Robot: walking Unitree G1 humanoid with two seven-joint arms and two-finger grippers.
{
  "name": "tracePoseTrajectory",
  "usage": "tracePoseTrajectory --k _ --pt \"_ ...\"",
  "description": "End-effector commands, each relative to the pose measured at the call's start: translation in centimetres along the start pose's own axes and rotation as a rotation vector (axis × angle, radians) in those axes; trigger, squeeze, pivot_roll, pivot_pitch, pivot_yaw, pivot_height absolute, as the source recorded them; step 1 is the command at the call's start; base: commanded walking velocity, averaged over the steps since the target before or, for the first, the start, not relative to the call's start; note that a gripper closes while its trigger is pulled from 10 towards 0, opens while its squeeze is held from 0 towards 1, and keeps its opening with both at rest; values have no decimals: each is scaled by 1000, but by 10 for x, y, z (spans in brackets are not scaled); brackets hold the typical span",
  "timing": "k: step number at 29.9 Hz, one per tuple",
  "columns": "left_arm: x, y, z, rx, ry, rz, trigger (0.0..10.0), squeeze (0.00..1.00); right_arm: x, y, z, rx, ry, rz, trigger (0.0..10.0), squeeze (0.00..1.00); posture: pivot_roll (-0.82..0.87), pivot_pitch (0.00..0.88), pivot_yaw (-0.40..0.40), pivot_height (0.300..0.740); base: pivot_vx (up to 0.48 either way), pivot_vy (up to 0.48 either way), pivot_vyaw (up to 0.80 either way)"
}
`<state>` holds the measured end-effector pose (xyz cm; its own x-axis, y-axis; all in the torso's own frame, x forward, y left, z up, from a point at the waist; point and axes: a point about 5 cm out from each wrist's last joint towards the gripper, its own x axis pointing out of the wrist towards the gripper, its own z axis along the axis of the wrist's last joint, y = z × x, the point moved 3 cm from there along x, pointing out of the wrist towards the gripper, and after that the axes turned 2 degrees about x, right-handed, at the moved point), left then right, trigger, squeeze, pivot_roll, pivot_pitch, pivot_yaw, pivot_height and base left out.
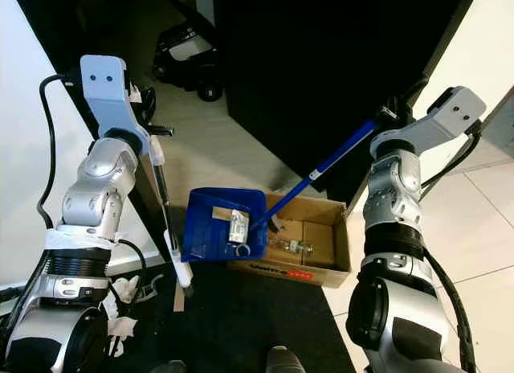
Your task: Sweep floor
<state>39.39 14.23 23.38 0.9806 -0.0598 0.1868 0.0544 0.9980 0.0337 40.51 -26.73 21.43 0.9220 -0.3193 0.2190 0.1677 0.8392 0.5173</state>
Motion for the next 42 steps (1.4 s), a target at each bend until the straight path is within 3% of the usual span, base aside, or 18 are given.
tracePoseTrajectory --k 1,5,11,13,19,24,29,34,38,41,42 --pt "0 -2 6 6 -24 -5 10000 0 9 16 23 -31 -88 57 10000 0 -27 9 25 740 0 0 0" --pt "-3 0 5 6 -27 -1 10000 0 16 33 41 -126 -162 119 10000 0 -15 12 16 740 0 0 0" --pt "-8 6 4 5 -25 17 10000 0 23 49 57 -179 -224 156 10000 0 5 14 3 740 0 0 0" --pt "-16 15 2 7 -22 42 10000 0 28 64 72 -274 -289 183 10000 0 46 21 -16 740 0 0 0" --pt "-28 28 -5 29 3 70 10000 0 29 81 74 -396 -323 226 10000 0 80 28 -26 740 0 0 0" --pt "-43 36 -9 52 19 84 10000 0 26 105 72 -518 -385 292 10000 0 138 36 -38 740 0 0 0" --pt "-52 39 -8 70 22 95 10000 0 25 118 74 -572 -428 305 10000 0 187 39 -52 740 0 0 0" --pt "-64 43 -5 95 20 109 10000 0 18 150 76 -680 -521 375 10000 0 242 36 -74 740 0 0 0" --pt "-68 45 -4 101 21 115 10000 0 16 160 75 -712 -543 400 10000 0 266 36 -89 740 0 0 0" --pt "-75 48 -1 110 20 137 10000 0 9 183 72 -789 -601 471 10000 0 291 37 -102 740 0 0 0" --pt "-75 48 -1 110 20 137 10000 0 9 183 72 -789 -601 471 10000 0 291 37 -102 740 0 0 0"
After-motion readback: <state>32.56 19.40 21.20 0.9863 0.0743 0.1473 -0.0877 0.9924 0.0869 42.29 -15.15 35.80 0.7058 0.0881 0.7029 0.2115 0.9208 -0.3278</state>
